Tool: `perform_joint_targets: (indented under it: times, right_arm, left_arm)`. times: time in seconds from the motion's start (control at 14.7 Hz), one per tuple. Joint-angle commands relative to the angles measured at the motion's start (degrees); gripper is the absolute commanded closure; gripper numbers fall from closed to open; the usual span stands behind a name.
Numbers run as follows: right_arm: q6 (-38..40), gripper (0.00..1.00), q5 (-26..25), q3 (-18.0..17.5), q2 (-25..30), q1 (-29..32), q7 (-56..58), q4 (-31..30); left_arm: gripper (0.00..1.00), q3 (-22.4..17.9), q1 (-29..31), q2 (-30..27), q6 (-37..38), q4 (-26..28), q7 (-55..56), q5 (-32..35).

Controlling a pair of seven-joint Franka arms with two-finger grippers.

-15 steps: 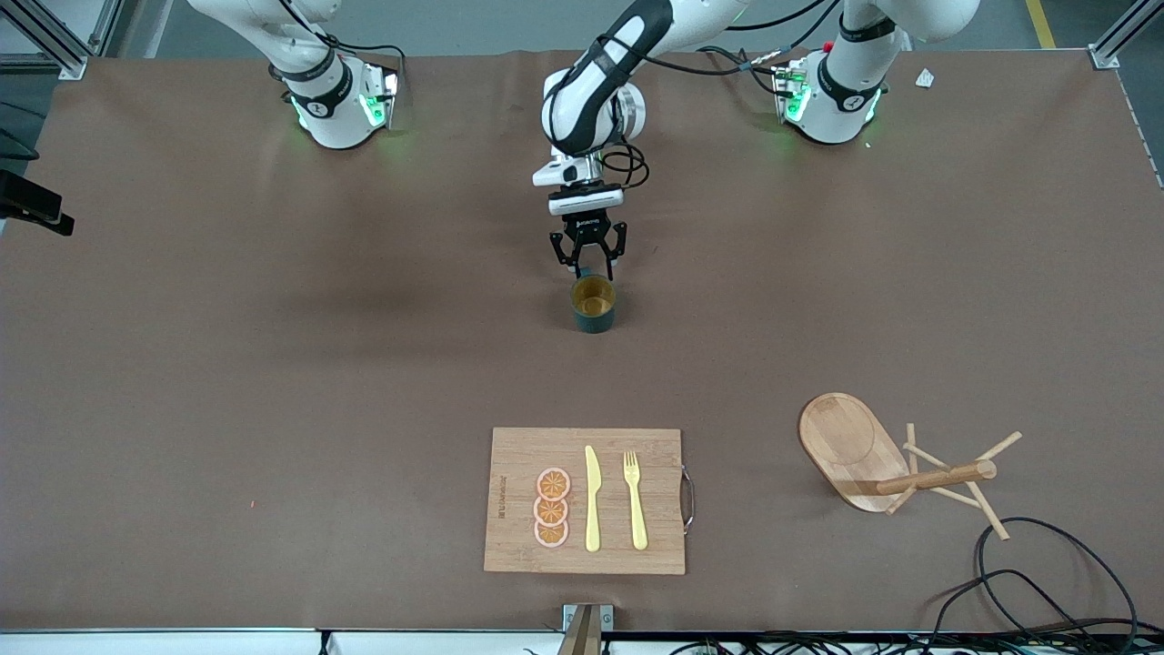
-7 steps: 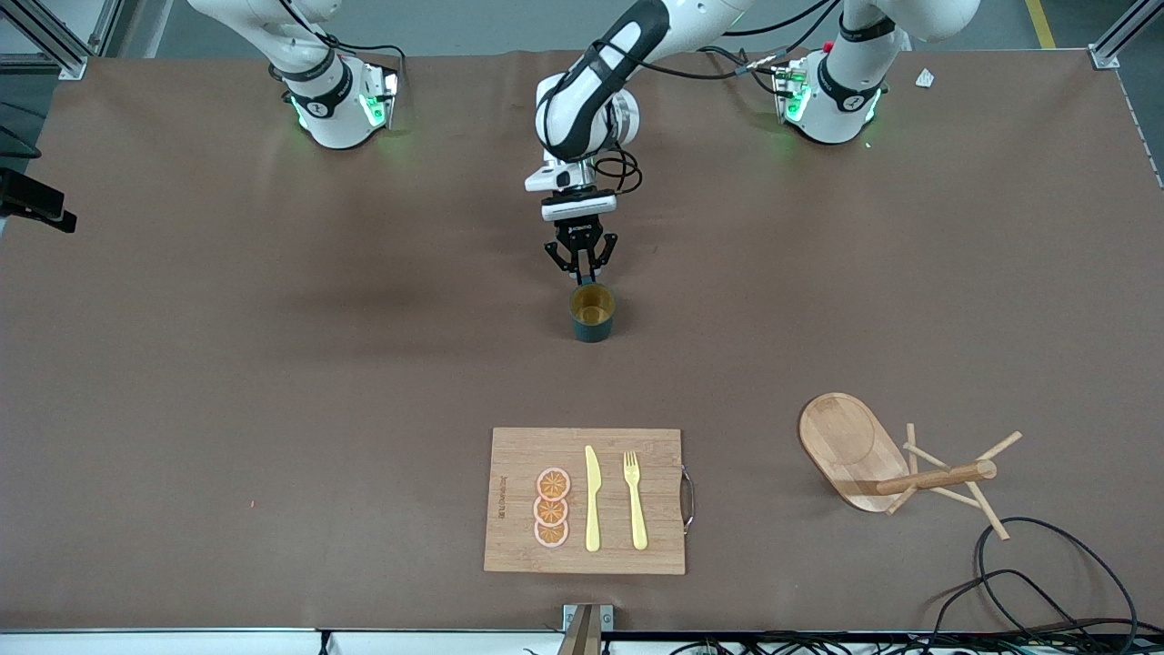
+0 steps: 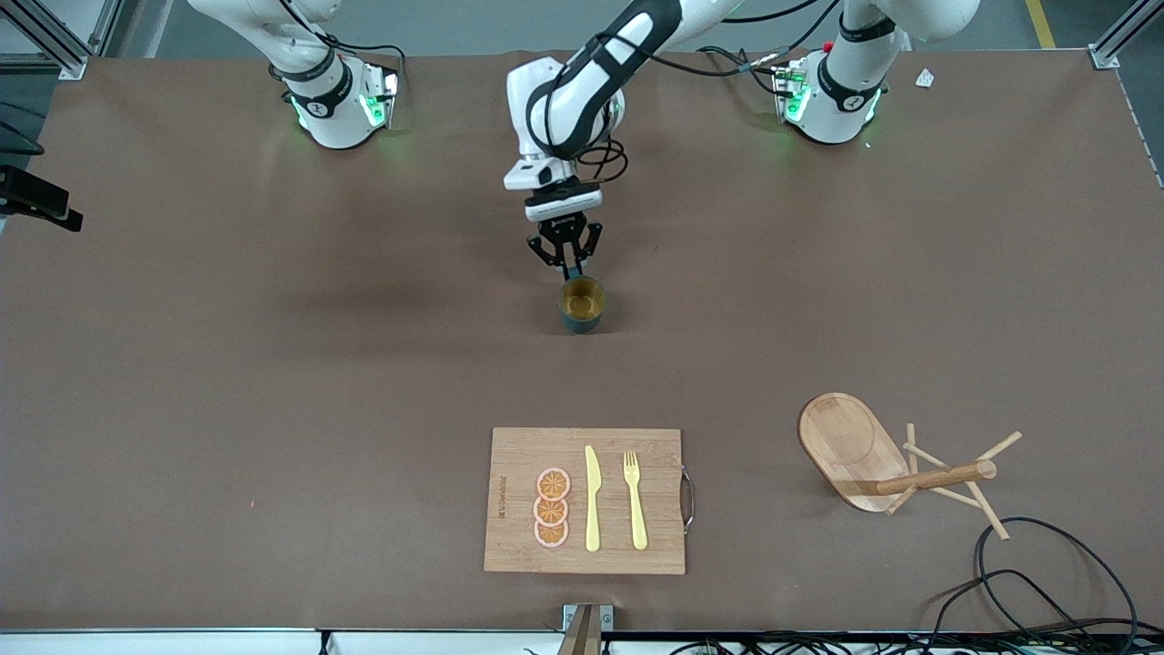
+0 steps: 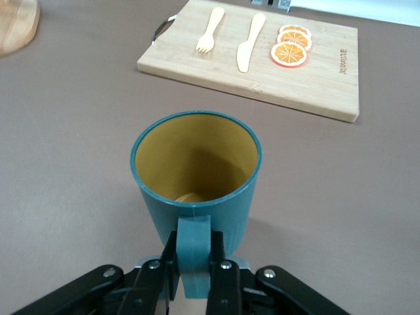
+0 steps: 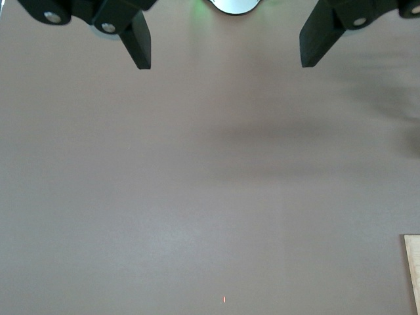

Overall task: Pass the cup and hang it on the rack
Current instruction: 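Close the left gripper on the teal mug handle, then lift and carry the mug with the left gripper to the rack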

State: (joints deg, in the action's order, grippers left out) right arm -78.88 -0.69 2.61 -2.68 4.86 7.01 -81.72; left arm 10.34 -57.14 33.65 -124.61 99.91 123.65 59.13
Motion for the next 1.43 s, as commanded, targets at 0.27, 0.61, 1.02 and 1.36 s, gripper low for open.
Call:
perform_joint_targets:
  times: [0.27, 0.61, 1.02, 1.36]
  right_arm:
    - [-0.04, 0.00, 0.87, -0.50, 4.26, -2.31, -4.02, -4.23]
    - [-0.22, 0.00, 0.87, -0.50, 6.98, -2.57, -4.02, -8.01]
    - [-0.66, 0.00, 0.87, -0.50, 7.43, -3.54, -4.02, -8.28]
    - [-1.54, 0.00, 0.87, -0.50, 7.34, -3.45, -4.02, -8.28]
  left_arm:
    - [1.00, -0.67, 6.06, -7.36, 4.73, -10.43, -11.05, -24.72]
    - [1.00, -0.41, 17.39, -12.63, 4.73, -15.00, -19.56, -44.58]
    - [1.00, -0.23, 31.98, -15.90, 6.75, -16.41, -26.87, -64.99]
    - [1.00, -0.23, 43.67, -15.72, 12.27, -19.05, -37.31, -80.01]
